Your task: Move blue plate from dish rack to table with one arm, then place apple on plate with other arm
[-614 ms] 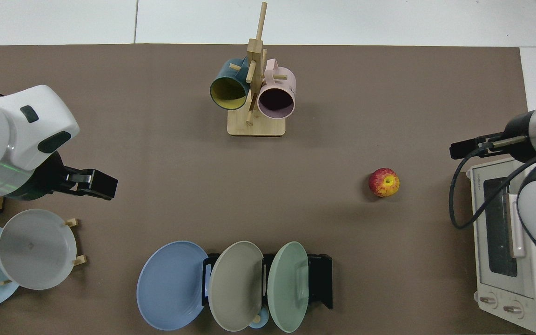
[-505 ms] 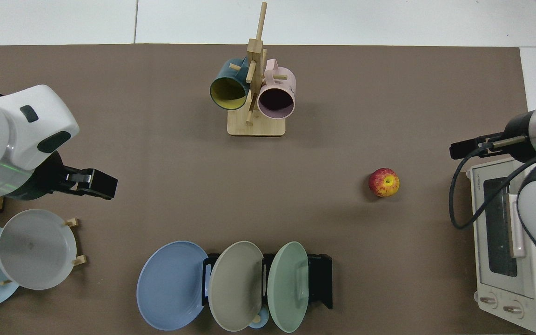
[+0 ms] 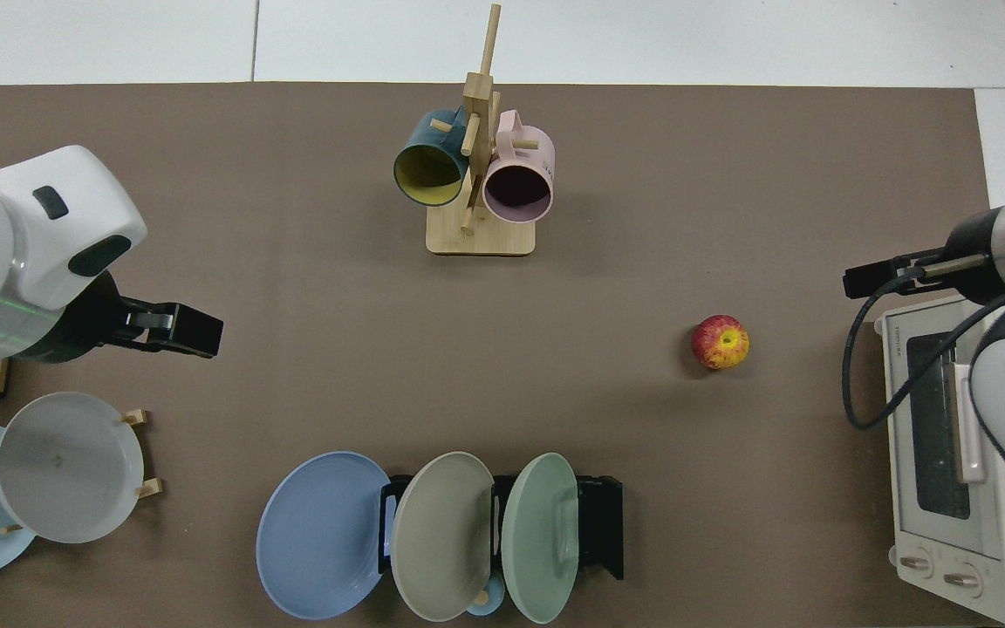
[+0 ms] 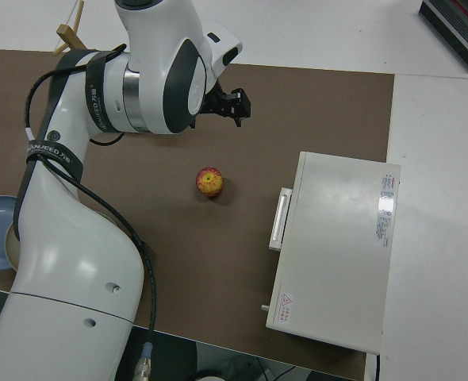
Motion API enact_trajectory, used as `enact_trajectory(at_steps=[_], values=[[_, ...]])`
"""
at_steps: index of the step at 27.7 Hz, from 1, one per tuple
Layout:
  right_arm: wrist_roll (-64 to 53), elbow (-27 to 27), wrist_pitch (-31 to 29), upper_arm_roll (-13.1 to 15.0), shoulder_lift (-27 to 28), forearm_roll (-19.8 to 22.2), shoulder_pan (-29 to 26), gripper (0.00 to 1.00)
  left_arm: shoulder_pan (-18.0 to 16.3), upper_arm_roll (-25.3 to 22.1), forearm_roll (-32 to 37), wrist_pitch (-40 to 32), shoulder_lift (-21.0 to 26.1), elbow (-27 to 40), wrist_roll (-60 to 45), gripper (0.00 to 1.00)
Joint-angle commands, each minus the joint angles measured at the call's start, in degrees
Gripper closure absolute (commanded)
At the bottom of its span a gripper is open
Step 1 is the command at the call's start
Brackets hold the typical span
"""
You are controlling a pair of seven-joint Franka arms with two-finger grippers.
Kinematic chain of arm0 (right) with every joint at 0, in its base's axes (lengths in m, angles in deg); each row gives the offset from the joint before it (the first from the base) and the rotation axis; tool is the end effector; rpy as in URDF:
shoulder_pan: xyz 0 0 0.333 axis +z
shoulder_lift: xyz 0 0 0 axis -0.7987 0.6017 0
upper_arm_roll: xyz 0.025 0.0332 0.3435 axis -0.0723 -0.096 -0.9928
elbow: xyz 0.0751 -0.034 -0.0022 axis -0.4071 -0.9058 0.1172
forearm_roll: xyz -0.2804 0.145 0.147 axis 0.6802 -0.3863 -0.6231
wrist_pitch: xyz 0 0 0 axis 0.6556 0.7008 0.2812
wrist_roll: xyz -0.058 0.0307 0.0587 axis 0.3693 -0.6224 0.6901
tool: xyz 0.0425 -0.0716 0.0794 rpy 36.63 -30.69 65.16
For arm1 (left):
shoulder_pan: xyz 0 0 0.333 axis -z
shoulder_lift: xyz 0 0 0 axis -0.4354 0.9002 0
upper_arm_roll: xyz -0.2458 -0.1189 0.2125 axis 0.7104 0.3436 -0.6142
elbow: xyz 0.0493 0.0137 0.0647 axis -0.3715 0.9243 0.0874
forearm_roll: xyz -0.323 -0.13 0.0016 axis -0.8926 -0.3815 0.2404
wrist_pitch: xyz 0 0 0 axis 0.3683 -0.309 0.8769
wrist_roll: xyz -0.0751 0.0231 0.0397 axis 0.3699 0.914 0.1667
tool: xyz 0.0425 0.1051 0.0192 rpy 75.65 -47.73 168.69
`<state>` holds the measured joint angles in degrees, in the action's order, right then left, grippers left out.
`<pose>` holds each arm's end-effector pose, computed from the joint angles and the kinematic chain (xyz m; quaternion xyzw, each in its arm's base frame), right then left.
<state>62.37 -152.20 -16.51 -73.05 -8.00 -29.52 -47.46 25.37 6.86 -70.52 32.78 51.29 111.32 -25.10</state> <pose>0.5193 0.0111 0.6047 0.9974 0.0607 0.0396 0.0022 0.4786 -0.1113 0.6636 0.9964 -0.0798 -0.0295 0.0006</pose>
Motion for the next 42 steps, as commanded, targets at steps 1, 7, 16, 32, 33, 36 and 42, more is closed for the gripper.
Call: enact_trajectory(at_steps=[1,7,16,32,33,36,42], values=[[-0.25,-1.37,0.32,-0.64,-1.37,-1.05,-0.98,0.0,-0.17,-0.12,-0.92,-0.28,-0.24,0.05,-0.01,0.0],[-0.34,-1.37,0.24,-0.56,-1.37,-1.13,-0.98,0.0,-0.17,-0.03,-0.92,0.41,-4.53,6.45,0.78,0.0],[-0.51,-1.45,0.59,-0.56,-1.46,-0.78,-0.72,0.0,-0.17,-0.12,-1.18,5.95,-12.0,20.06,1.05,0.0],[0.1,-3.83,-7.84,-1.26,4.78,-1.31,3.59,0.0,1.23,1.55,-7.51,16.41,-17.11,42.84,6.14,0.0],[0.36,-3.83,-8.37,-1.26,5.48,-1.31,3.68,0.0,1.41,1.55,-7.51,17.11,-17.55,43.98,6.58,0.0],[1.42,-3.92,-10.39,-1.26,7.68,-1.31,5.17,0.0,1.41,1.73,-8.47,17.82,-18.43,46.1,6.76,0.0],[2.91,-5.14,-14.61,-1.26,11.37,-1.22,6.05,0.0,1.41,2.95,-9.97,18.69,-18.52,50.14,6.93,0.0]])
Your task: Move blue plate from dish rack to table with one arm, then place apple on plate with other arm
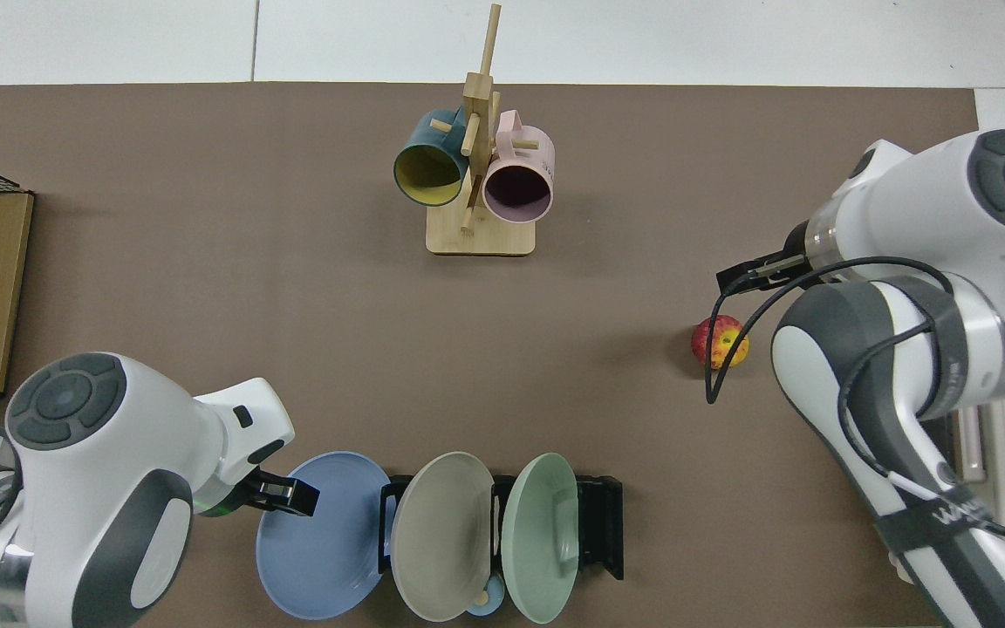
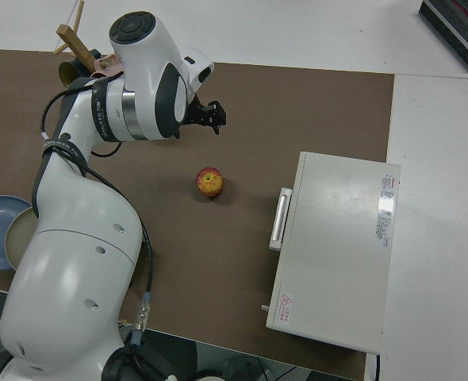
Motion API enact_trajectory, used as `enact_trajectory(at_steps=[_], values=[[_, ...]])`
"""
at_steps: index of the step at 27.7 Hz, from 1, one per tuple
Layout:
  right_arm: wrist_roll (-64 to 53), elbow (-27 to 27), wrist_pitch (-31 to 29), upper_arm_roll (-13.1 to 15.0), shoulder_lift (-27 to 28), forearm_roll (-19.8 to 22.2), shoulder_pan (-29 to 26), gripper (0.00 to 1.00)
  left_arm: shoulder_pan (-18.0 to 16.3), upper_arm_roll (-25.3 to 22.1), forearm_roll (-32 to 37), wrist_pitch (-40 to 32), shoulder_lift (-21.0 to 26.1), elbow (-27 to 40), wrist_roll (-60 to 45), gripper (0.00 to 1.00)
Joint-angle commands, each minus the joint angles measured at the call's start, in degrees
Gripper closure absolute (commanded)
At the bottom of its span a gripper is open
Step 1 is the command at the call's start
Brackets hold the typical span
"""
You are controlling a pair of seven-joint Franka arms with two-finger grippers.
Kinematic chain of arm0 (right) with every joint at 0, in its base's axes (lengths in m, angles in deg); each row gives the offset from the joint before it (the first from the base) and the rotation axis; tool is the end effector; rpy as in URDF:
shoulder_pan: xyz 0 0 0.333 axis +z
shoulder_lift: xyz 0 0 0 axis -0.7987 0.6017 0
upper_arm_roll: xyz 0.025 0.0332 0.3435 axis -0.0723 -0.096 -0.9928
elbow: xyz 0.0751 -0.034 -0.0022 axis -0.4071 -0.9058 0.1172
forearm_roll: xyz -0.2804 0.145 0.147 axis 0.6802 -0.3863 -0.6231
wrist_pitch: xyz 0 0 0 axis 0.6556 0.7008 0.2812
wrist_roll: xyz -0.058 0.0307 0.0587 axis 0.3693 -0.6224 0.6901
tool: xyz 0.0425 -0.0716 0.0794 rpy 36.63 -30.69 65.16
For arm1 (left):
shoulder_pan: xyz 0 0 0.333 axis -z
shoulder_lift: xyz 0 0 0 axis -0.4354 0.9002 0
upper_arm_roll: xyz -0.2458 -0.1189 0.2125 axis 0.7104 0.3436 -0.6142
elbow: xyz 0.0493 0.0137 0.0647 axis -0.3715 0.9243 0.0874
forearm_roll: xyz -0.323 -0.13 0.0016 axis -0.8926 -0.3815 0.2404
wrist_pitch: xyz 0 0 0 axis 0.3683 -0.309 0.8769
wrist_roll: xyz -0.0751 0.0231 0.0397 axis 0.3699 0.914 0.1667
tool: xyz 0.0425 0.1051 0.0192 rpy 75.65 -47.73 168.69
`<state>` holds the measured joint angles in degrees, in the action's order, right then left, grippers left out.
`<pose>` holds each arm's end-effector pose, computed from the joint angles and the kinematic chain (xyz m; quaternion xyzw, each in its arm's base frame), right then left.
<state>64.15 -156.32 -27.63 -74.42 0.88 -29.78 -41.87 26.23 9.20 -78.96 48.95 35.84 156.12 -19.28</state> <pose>0.5608 0.0830 0.5071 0.9941 0.1055 0.0234 0.0017 0.3560 -0.1257 0.4762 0.9810 -0.1208 -0.1504 0.0220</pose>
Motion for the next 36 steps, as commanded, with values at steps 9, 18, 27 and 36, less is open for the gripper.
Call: enact_trajectory(at_steps=[9,18,27,36], values=[[1.31,-7.52,-11.67,0.11,5.58,-0.87,0.46,0.0,0.55,3.08,-1.71,4.81,-2.63,7.38,0.42,0.23],[1.31,-12.09,-14.31,0.11,7.43,-0.87,0.46,0.0,0.46,4.57,-3.29,3.93,-2.45,6.68,0.06,0.63],[1.31,-15.08,-14.4,0.11,6.99,-0.87,0.55,0.0,-0.06,5.62,-2.42,2.53,-2.27,3.52,-2.93,0.94],[3.06,-15.0,-13.43,0.02,6.72,-0.87,0.55,0.93,-1.38,5.01,1.89,-0.55,-1.92,-2.81,-2.49,1.0]])
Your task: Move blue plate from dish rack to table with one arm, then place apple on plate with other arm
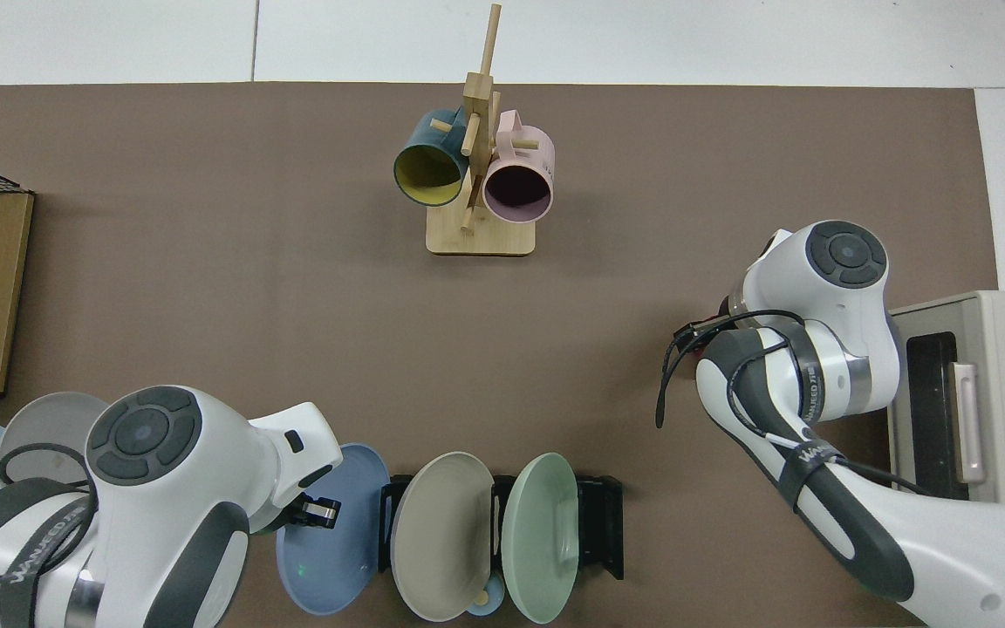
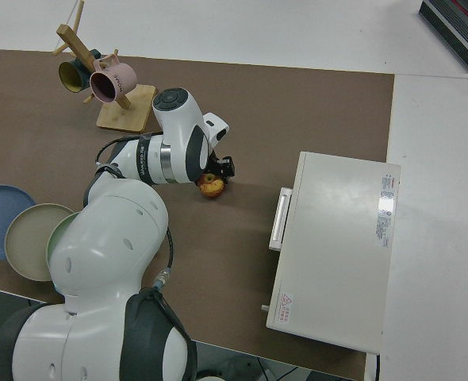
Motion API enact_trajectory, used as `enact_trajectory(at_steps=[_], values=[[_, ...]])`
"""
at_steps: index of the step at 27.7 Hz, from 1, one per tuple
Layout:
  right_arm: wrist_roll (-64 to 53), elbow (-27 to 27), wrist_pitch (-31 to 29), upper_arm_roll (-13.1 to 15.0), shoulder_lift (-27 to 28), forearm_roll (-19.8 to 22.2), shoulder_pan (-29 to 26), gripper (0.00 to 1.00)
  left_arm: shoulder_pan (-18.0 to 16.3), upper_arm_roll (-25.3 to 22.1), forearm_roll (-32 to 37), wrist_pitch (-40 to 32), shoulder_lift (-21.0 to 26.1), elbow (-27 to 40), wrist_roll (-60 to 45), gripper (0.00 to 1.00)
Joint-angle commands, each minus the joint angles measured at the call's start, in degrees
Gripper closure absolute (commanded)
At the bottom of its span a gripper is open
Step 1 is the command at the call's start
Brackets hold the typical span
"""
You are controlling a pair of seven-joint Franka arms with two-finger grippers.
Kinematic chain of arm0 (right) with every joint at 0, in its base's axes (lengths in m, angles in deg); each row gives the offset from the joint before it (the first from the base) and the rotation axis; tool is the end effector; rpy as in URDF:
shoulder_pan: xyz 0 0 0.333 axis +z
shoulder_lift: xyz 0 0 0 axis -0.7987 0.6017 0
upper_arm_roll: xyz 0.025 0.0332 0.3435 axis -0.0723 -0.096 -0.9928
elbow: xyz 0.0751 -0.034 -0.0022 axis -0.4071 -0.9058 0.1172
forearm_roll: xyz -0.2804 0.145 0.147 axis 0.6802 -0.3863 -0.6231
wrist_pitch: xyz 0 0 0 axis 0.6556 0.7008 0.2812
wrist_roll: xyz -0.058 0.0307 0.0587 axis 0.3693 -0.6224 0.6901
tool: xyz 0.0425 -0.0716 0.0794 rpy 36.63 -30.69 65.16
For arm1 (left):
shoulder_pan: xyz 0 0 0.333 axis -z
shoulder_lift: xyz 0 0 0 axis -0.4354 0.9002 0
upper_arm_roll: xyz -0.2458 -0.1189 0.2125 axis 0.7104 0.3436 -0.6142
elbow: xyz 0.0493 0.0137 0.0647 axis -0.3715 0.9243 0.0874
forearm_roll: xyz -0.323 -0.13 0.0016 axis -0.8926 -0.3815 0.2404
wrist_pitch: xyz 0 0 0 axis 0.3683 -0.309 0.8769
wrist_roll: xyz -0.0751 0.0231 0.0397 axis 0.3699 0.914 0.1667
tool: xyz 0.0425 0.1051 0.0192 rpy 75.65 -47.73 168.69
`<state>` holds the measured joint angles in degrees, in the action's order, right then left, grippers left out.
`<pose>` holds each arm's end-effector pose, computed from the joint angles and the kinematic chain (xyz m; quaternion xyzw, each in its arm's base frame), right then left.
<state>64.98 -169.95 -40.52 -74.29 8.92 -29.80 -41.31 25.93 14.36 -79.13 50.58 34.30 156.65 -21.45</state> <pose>0.5458 0.0848 0.3489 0.9934 0.1019 -0.0528 0.0090 0.3425 -0.1580 0.4798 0.9817 -0.1390 -0.1302 0.0012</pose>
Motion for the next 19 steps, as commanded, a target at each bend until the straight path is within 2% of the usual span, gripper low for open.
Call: enact_trajectory(at_steps=[1,6,10,15,19], values=[[2.5,-1.11,-0.37,-0.02,-1.41,-0.85,-0.02,0.98,-1.17,-0.33,2.15,-2.18,-0.21,-3.96,-0.32,1.0],[3.11,0.39,1.13,-0.02,-2.55,-0.94,0.16,1.0,-2.23,-0.5,4.17,-1.66,2.77,-8.26,-0.32,1.0],[4.61,2.41,3.41,0.16,-4.21,-0.59,0.16,1.0,-2.14,-3.13,2.86,1.15,6.9,-12.04,-0.06,1.0],[4.61,5.92,6.75,0.51,-5.1,0.12,-0.54,1.0,-2.14,-4.81,-2.23,6.68,9.37,-13.28,5.12,1.0],[4.61,7.95,8.77,0.68,-6.59,0.2,-1.16,1.0,-2.23,-4.9,-8.11,9.77,11.13,-13.45,5.13,1.0]])
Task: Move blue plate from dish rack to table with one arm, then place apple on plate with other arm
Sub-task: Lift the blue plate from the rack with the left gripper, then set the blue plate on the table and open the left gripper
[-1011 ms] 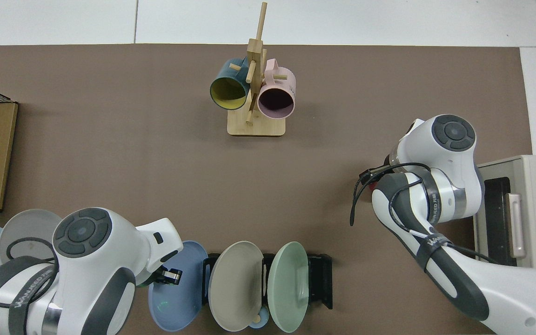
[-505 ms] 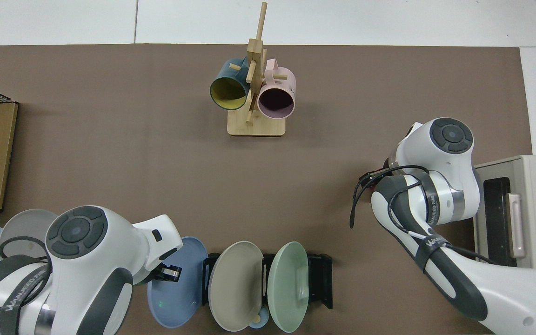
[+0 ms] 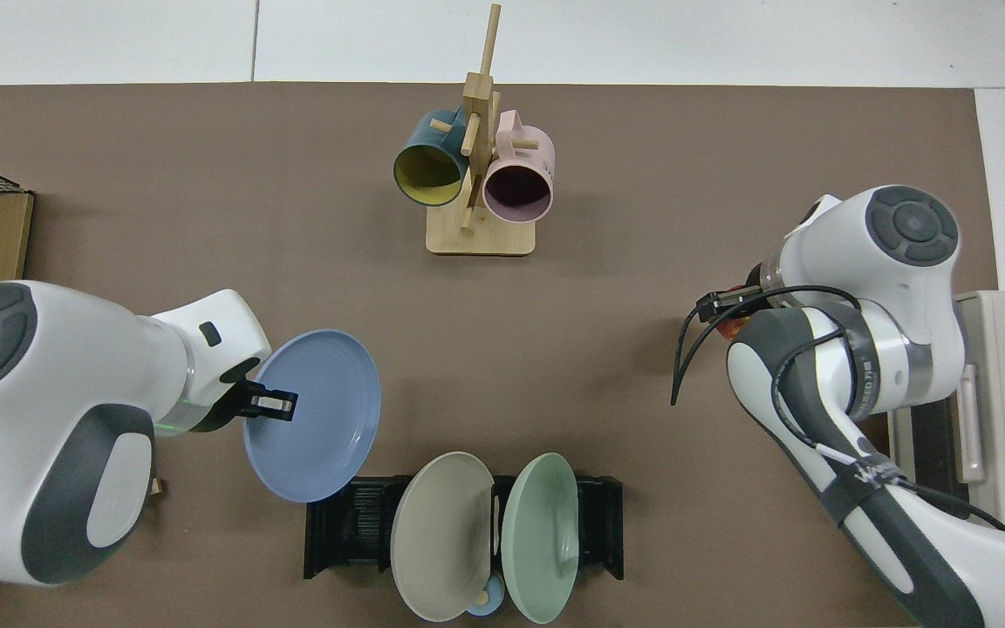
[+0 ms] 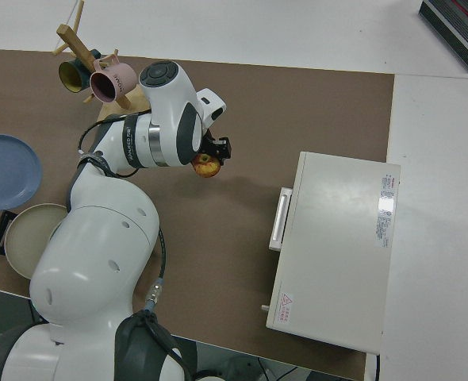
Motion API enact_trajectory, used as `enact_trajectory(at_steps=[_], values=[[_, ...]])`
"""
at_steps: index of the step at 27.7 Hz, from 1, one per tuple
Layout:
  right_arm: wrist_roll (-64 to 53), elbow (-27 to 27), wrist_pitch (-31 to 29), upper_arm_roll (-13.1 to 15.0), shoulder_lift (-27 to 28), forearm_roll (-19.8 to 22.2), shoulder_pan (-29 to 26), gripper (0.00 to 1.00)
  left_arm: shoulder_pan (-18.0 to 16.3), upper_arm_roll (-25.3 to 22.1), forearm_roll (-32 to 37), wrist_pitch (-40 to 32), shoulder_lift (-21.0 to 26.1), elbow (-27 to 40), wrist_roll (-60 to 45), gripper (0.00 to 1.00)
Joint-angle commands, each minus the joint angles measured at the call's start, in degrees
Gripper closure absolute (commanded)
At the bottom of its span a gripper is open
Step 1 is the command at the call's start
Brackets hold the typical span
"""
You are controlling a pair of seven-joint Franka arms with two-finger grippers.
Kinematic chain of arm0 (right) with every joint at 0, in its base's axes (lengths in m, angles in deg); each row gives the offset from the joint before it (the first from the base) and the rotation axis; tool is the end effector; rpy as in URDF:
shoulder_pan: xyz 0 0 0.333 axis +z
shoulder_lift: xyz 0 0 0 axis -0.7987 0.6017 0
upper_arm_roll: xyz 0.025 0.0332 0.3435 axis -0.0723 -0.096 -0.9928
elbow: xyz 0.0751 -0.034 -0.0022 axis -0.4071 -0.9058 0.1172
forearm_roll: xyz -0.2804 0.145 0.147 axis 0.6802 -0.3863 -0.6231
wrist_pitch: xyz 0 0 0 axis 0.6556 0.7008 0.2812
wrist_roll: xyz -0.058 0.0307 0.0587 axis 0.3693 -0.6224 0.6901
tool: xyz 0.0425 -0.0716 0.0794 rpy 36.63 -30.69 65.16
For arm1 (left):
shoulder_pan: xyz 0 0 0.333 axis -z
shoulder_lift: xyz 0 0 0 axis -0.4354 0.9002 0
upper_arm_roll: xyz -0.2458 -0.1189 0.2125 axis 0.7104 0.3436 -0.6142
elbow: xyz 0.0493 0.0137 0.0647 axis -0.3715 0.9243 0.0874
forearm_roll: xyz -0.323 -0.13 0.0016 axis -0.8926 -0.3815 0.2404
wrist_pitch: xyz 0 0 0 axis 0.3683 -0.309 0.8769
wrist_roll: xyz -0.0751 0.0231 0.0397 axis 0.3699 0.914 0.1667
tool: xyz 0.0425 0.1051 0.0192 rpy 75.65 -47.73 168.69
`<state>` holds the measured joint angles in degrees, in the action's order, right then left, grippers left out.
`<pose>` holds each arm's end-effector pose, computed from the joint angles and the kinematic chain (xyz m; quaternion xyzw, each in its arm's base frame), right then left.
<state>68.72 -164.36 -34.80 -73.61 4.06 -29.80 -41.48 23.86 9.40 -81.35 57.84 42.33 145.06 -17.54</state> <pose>0.5558 0.0785 0.4270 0.9980 0.0621 -0.0114 0.0061 0.4329 -0.1305 0.5209 0.9901 -0.1168 -0.0347 0.0692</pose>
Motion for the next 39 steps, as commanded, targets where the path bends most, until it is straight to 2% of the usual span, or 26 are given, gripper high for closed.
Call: enact_trajectory(at_steps=[1,8,12,17,27,33,34,37,39], values=[[0.79,2.79,3.84,0.09,-2.43,0.29,-1.07,1.0,-0.15,-0.03,-8.96,3.04,3.62,-1.87,1.21,1.0],[0.7,4.2,8.68,0.09,-5.16,0.47,-1.59,1.0,0.11,0.41,-19.79,9.1,9.94,-1.78,1.74,1.0],[0.52,4.2,9.12,0.18,-5.86,0.47,-1.68,1.0,0.46,1.46,-24.01,12.17,13.9,-1.78,2.44,1.0],[0.52,4.2,10.44,0.18,-6.83,0.56,-1.68,1.0,0.46,3.31,-29.37,15.96,16.71,-1.16,2.88,1.0],[1.14,5.17,11.84,-0.17,-7.19,1.0,-1.51,1.0,1.6,9.38,-29.47,29.84,20.5,1.2,4.2,1.0],[2.01,5.17,12.11,-0.26,-7.45,0.82,-1.59,1.0,2.49,9.38,-29.2,30.73,20.06,2.44,3.68,1.0],[2.02,5.25,12.11,-0.35,-7.36,0.65,-1.51,1.0,2.49,9.46,-29.12,30.64,19.97,2.53,3.76,0.97],[2.28,6.22,12.11,-0.44,-7.19,0.56,-1.33,1.0,2.57,9.9,-29.12,30.55,19.71,2.97,3.41,0.71],[2.45,6.31,12.11,-0.44,-7.1,0.56,-1.07,1.0,2.57,9.9,-29.12,30.29,19.62,2.97,2.36,0.6]])
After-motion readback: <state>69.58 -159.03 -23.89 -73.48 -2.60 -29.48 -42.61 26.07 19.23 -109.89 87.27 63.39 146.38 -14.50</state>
